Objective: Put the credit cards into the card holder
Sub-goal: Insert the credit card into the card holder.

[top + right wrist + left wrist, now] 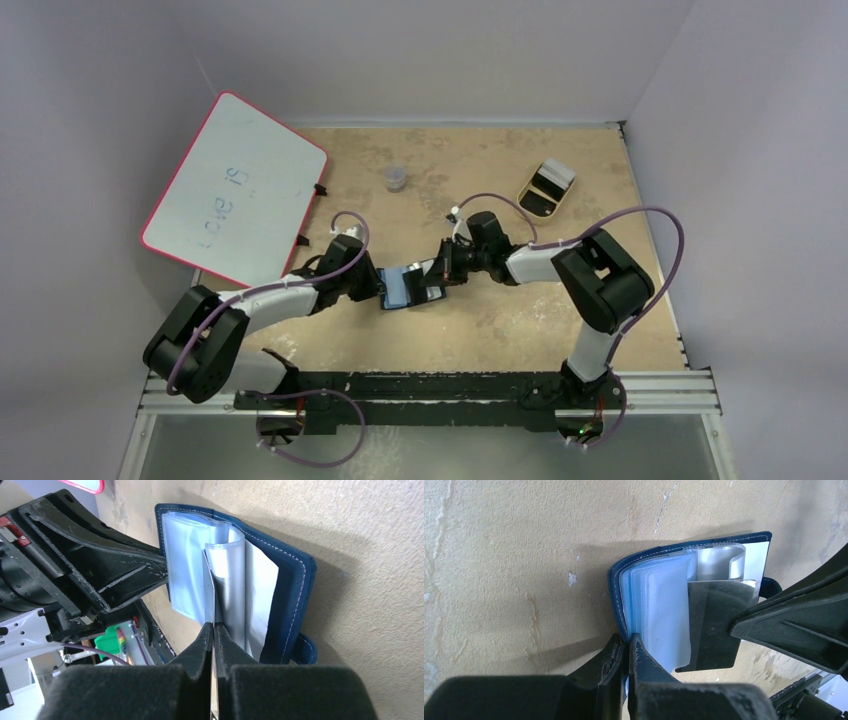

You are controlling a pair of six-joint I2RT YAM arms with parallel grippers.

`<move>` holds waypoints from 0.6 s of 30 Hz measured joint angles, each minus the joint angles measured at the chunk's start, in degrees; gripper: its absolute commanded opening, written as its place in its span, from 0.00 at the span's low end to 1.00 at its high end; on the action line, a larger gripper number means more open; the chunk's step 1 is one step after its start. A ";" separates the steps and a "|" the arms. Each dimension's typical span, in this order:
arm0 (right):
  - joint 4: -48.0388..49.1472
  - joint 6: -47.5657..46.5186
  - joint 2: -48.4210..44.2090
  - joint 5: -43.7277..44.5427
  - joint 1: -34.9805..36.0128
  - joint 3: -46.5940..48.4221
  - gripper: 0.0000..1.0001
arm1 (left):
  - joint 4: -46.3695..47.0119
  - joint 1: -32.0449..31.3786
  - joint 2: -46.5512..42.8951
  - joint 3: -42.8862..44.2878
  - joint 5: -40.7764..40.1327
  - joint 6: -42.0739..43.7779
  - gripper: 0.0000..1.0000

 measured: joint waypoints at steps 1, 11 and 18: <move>0.02 0.33 0.42 -0.26 0.00 0.00 0.00 | -0.11 0.00 0.00 0.04 0.00 -0.02 0.07; 0.26 2.14 1.18 -0.39 -0.31 0.00 0.00 | -4.31 -0.02 -1.03 1.31 -1.09 0.72 0.01; 0.31 3.04 1.18 0.22 -0.85 0.00 0.00 | -4.33 -0.02 -0.74 1.46 -1.14 0.81 0.00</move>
